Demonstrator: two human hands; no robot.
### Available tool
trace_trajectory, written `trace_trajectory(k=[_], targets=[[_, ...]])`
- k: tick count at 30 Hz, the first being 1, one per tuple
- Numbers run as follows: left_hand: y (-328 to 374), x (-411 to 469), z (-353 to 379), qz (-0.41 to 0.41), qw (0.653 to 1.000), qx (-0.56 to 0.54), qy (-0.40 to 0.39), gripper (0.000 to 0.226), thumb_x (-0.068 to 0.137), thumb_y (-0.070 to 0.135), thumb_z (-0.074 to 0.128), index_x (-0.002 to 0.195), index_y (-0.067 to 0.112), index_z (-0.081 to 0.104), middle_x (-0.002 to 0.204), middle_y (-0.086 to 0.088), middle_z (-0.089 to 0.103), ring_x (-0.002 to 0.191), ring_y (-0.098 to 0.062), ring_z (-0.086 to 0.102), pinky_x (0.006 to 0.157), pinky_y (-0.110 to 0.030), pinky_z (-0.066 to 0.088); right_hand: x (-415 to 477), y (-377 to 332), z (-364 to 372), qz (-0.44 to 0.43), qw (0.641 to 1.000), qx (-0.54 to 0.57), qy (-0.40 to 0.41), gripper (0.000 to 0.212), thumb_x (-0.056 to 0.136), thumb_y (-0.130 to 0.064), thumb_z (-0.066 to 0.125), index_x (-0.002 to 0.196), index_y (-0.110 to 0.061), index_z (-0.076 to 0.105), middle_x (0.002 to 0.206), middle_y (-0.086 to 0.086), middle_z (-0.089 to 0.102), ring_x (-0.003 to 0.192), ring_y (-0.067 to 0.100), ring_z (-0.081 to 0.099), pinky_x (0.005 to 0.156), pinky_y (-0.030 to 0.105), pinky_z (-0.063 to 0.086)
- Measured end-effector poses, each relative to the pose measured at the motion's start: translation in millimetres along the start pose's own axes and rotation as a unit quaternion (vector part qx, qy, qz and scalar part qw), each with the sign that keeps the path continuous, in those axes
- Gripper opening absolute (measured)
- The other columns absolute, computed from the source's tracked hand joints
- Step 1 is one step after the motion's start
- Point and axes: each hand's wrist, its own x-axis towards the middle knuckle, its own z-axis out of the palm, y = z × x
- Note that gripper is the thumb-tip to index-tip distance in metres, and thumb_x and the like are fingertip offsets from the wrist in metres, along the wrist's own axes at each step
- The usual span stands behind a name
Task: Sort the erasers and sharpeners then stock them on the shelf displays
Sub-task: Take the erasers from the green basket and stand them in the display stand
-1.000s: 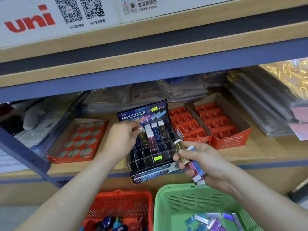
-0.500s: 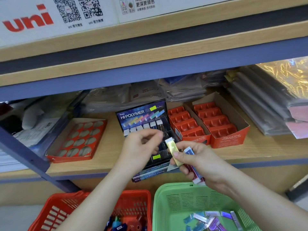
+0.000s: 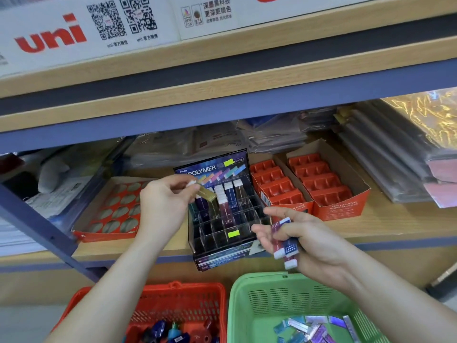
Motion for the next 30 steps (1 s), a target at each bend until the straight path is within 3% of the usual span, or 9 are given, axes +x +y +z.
trace_trajectory(k=[2,4,6,9,15,21,25,27,30], targets=[[-8,6,5,0.024,0.998,0.055,-0.011,0.008,0.082,0.018,0.075,0.089,0.022,0.075,0.073,0.015,0.068,0.070,-0.002,0.067,0.071,-0.021,0.054,-1,0,-2,0.003,1.000,0.009,-0.004,0.053,0.085,0.025,0.039,0.125,-0.006,0.055,0.108,0.035,0.066,0.080,0.033,0.069,0.070,0.041,0.061],[-17,10,12,0.043,0.994,0.094,-0.025,0.011,0.083,0.020,0.074,0.093,0.017,0.077,0.074,0.015,0.067,0.072,0.004,0.063,0.065,-0.010,0.046,-3,-1,-4,0.015,1.000,0.007,-0.006,0.051,0.090,0.020,0.042,0.125,-0.014,0.058,0.108,0.027,0.069,0.078,0.035,0.072,0.068,0.048,0.061],[-24,12,18,0.057,0.991,0.119,-0.033,0.011,0.083,0.020,0.074,0.092,0.016,0.077,0.077,0.011,0.069,0.070,0.005,0.060,0.060,-0.003,0.039,-5,-2,-4,0.020,1.000,-0.003,-0.005,0.047,0.093,0.013,0.045,0.124,-0.020,0.058,0.108,0.023,0.071,0.073,0.035,0.071,0.054,0.040,0.060],[-27,13,23,0.081,0.987,0.135,-0.037,0.012,0.083,0.019,0.073,0.094,0.014,0.077,0.088,0.004,0.074,0.070,0.000,0.059,0.064,-0.001,0.036,-6,0,-2,0.013,1.000,-0.014,0.009,0.038,0.096,0.006,0.047,0.125,-0.018,0.054,0.106,0.023,0.071,0.059,0.028,0.064,0.038,0.024,0.046],[-20,21,26,0.133,0.968,0.193,-0.086,0.023,0.087,0.020,0.069,0.108,0.010,0.073,0.110,-0.004,0.072,0.103,-0.018,0.065,0.092,-0.023,0.044,1,1,-1,0.009,0.999,-0.025,0.040,0.028,0.092,0.008,0.043,0.118,0.005,0.053,0.097,0.029,0.070,0.053,0.018,0.048,0.039,0.020,0.035],[-21,19,24,0.124,0.969,0.192,-0.096,0.023,0.089,0.019,0.067,0.109,0.011,0.072,0.109,-0.003,0.072,0.099,-0.015,0.063,0.084,-0.019,0.040,2,3,-2,0.018,0.999,-0.029,0.016,0.031,0.089,0.013,0.048,0.115,0.005,0.062,0.075,0.021,0.060,0.066,0.027,0.062,0.060,0.032,0.056],[-30,13,28,0.135,0.961,0.212,-0.116,0.021,0.087,0.020,0.069,0.106,0.013,0.073,0.104,-0.002,0.071,0.097,-0.017,0.063,0.087,-0.023,0.045,-3,3,0,0.037,0.998,-0.029,0.035,0.018,0.090,0.005,0.057,0.108,0.004,0.062,0.087,0.022,0.063,0.068,0.030,0.072,0.045,0.028,0.056],[-35,11,32,0.177,0.951,0.222,-0.120,0.018,0.082,0.018,0.074,0.099,0.010,0.075,0.097,-0.002,0.069,0.088,-0.019,0.063,0.084,-0.031,0.050,-3,4,0,0.026,0.998,-0.051,0.036,0.015,0.091,0.000,0.059,0.105,0.003,0.059,0.081,0.016,0.066,0.058,0.023,0.069,0.035,0.018,0.045],[-40,7,37,0.211,0.940,0.243,-0.112,0.020,0.079,0.016,0.077,0.097,0.007,0.075,0.095,-0.004,0.067,0.083,-0.023,0.064,0.078,-0.030,0.051,-1,5,0,-0.007,0.996,-0.075,0.048,0.012,0.090,-0.005,0.061,0.101,0.000,0.060,0.081,0.013,0.068,0.051,0.015,0.063,0.031,0.013,0.031]])
